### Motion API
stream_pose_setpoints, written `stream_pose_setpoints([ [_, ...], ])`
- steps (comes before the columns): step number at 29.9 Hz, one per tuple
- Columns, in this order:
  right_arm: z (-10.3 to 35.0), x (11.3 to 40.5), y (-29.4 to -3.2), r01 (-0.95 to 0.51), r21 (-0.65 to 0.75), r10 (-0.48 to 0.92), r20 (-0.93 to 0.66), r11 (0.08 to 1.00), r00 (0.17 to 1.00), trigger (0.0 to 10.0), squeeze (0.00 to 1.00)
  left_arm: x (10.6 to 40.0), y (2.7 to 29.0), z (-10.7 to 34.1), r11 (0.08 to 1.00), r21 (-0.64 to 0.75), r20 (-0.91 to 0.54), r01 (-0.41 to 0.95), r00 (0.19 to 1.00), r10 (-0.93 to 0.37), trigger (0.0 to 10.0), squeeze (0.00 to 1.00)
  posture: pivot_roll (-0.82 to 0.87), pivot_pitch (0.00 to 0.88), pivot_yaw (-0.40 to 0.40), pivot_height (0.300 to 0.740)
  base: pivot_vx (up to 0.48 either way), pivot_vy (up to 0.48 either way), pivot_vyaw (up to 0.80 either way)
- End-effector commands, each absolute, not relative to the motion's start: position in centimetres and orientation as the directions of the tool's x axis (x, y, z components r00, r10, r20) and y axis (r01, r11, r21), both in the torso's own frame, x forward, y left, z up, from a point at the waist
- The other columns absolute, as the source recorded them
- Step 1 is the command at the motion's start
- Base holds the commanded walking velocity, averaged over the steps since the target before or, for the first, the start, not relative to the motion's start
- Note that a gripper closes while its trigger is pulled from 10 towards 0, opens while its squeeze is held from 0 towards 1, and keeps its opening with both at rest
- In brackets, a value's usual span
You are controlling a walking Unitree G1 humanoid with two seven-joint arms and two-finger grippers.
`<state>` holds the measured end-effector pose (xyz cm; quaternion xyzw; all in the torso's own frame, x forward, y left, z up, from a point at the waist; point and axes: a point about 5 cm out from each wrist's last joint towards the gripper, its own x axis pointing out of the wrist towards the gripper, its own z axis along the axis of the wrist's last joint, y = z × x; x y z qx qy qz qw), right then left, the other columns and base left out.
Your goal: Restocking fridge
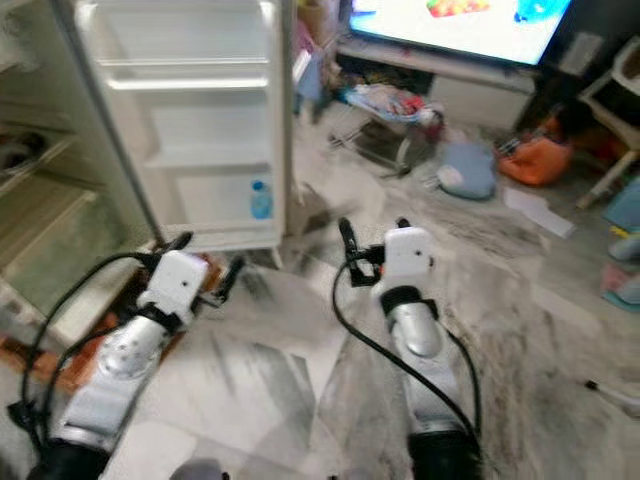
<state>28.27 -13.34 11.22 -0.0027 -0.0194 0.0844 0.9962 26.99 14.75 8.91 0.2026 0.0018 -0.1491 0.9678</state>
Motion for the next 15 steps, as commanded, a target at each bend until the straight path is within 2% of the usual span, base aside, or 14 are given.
stream_pose_setpoints([
  [1, 11.2, 28.4, -13.8, -0.152, -0.022, 0.152, 0.028, 0.988, 0.988, 10.0, 0.00, 27.1, 14.9, 8.8, 0.877, 0.378, -0.085, 0.298, 0.954, -0.287, 10.0, 0.00, 0.13, 0.015, -0.062, 0.740, 0.000, 0.000, 0.00],
  [6, 11.5, 28.7, -15.3, -0.072, -0.013, 0.073, 0.036, 0.997, 0.997, 10.0, 0.00, 27.1, 15.6, 9.3, 0.883, 0.398, -0.075, 0.248, 0.968, -0.238, 10.0, 0.00, 0.15, 0.048, -0.023, 0.740, 0.000, 0.000, -0.80],
  [7, 11.4, 28.7, -15.7, -0.053, -0.019, 0.054, 0.036, 0.998, 0.998, 10.0, 0.00, 26.7, 15.4, 9.2, 0.894, 0.355, -0.106, 0.272, 0.962, -0.251, 10.0, 0.00, 0.16, 0.053, -0.013, 0.740, 0.000, 0.000, -0.80],
  [10, 11.3, 28.7, -15.7, -0.048, -0.021, 0.048, 0.040, 0.999, 0.998, 10.0, 0.00, 26.2, 14.7, 9.6, 0.891, 0.342, -0.101, 0.297, 0.955, -0.280, 10.0, 0.00, 0.16, 0.053, 0.014, 0.740, 0.000, 0.000, -0.80],
  [15, 10.6, 28.1, -16.2, 0.015, 0.020, -0.015, 0.020, 1.000, 1.000, 10.0, 0.00, 25.6, 14.4, 8.5, 0.851, 0.399, -0.130, 0.341, 0.940, -0.316, 10.0, 0.00, 0.11, 0.051, 0.030, 0.740, 0.000, 0.000, -0.72],
])
